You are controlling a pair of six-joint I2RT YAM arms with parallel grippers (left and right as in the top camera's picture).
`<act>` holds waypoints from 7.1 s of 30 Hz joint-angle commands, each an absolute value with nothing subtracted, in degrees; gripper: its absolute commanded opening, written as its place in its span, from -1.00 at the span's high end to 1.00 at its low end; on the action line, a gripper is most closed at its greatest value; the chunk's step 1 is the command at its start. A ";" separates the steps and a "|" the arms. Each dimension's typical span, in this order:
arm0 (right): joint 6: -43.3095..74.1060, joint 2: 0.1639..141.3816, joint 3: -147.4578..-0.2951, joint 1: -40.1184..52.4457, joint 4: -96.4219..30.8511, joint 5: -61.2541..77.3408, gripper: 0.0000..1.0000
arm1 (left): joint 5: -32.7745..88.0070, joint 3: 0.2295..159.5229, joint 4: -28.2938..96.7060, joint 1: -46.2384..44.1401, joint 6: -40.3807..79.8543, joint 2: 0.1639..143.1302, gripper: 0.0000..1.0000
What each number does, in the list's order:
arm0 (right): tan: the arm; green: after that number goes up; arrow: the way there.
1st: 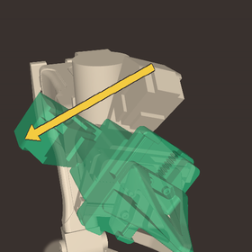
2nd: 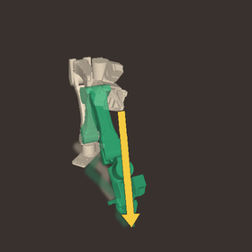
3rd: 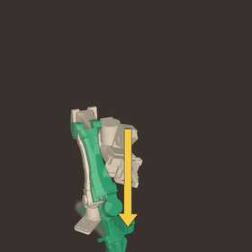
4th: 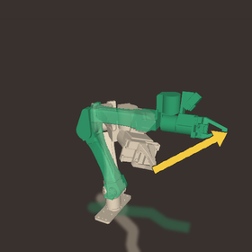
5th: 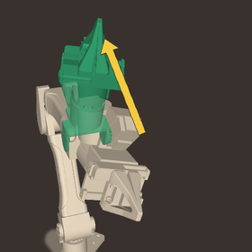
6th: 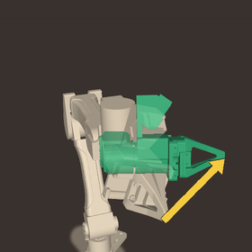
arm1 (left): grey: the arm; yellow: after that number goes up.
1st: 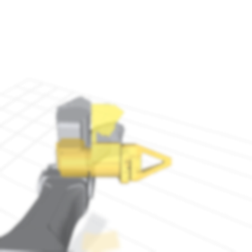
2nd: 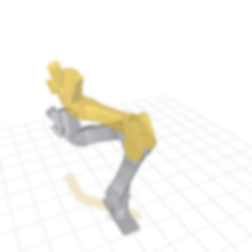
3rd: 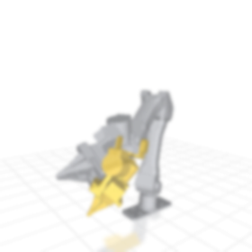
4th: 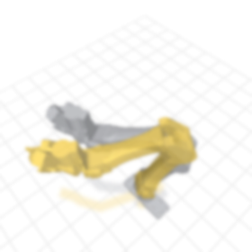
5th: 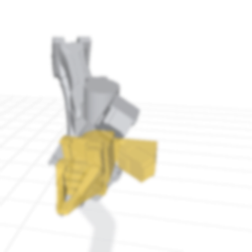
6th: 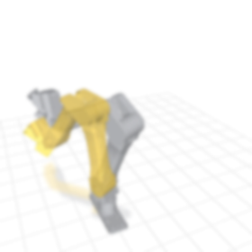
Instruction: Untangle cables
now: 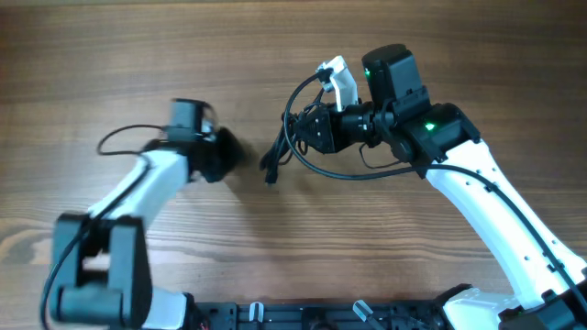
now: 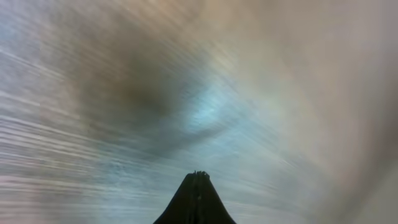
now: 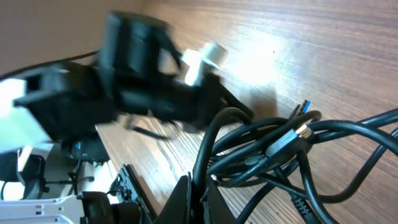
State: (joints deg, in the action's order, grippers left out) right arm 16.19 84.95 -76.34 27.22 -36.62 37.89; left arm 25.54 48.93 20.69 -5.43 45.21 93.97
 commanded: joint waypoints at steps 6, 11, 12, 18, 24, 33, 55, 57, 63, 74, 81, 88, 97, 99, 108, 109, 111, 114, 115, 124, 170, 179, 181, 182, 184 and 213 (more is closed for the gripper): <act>24.45 84.01 -77.41 27.11 -20.18 53.32 0.91 | 64.97 50.11 19.05 8.21 43.70 89.03 -0.25; 30.13 84.01 -77.41 27.14 -10.46 56.86 0.91 | 79.46 50.11 10.83 8.25 47.42 89.03 -0.27; 30.02 84.01 -77.36 27.14 -10.55 56.90 0.91 | 79.90 50.11 10.37 8.25 48.31 89.03 -0.26; 30.00 84.01 -77.30 27.14 -10.26 56.86 0.92 | 83.22 50.11 3.95 8.54 53.19 89.03 -0.29; 30.00 84.01 -77.30 27.11 -9.67 55.77 0.91 | 87.33 50.11 2.11 8.38 54.70 89.03 0.03; 33.10 84.01 -77.30 27.11 -2.22 53.60 0.91 | 89.14 50.11 2.13 3.88 54.46 89.03 -0.43; 12.64 84.07 -77.23 15.84 -37.26 26.55 0.91 | 16.47 50.11 27.59 5.34 37.67 89.03 0.92; 12.62 84.07 -77.19 15.84 -40.95 16.97 0.91 | 15.00 50.11 28.73 7.11 37.65 89.03 0.92; 3.84 84.33 -74.61 15.90 -46.09 21.45 0.91 | 14.28 50.11 29.85 10.52 36.38 89.03 0.92; -7.35 85.19 -64.10 24.99 -33.61 38.48 0.71 | 29.06 49.89 31.53 2.98 30.89 89.03 0.92; -8.62 85.19 -65.08 30.13 -24.86 28.67 -0.11 | 25.85 49.89 31.97 -2.26 24.21 89.03 0.92; -1.21 89.17 -64.97 37.60 -28.36 20.10 -0.12 | 23.51 49.84 32.01 -4.40 24.88 89.03 0.92; 2.11 100.20 -64.90 40.56 -25.61 18.41 -0.02 | 22.22 49.82 33.34 -4.38 24.82 89.03 0.92; 3.22 101.84 -64.90 40.60 -24.16 18.44 0.09 | 21.98 49.82 33.69 -4.38 24.82 89.03 0.92; 5.63 103.26 -64.93 40.23 -20.03 17.87 0.91 | 21.96 49.82 33.67 -4.38 24.82 89.03 0.92; 7.40 102.96 -65.25 39.70 -19.66 19.20 0.92 | 21.41 49.82 33.76 -4.38 24.84 89.03 0.92; 7.62 99.42 -66.30 36.64 -19.44 31.81 0.91 | 17.04 49.82 34.70 -4.38 26.74 89.03 0.92; 7.51 90.48 -66.32 30.76 -18.94 45.19 0.92 | 11.84 49.82 35.81 -4.38 29.54 89.03 0.92; 7.57 88.36 -66.32 29.32 -19.00 47.64 0.91 | 11.22 49.82 35.83 -4.38 30.52 89.03 0.92; 14.41 82.24 -65.69 22.63 -34.09 24.99 0.91 | 9.96 49.78 35.79 -4.38 32.23 89.03 0.92; 14.44 83.42 -60.25 22.87 -20.29 43.40 0.32 | 57.25 49.82 27.24 3.22 19.70 89.03 0.92; 8.97 87.44 -58.72 27.86 -18.59 33.19 0.15 | 63.68 49.82 28.14 3.22 25.12 89.03 0.92; 8.95 87.55 -58.72 27.83 -18.15 31.94 0.20 | 63.66 49.82 28.14 3.25 25.10 89.03 0.92; 8.62 87.55 -58.72 27.83 -17.02 32.27 0.15 | 63.59 49.82 28.12 3.25 24.58 89.03 0.92; 5.48 87.05 -59.09 27.73 -14.92 40.66 0.08 | 63.59 49.82 28.12 3.25 24.45 89.03 0.92; -1.21 87.79 -59.51 27.68 -19.75 27.55 0.01 | 63.37 49.82 27.92 3.22 24.25 89.03 0.92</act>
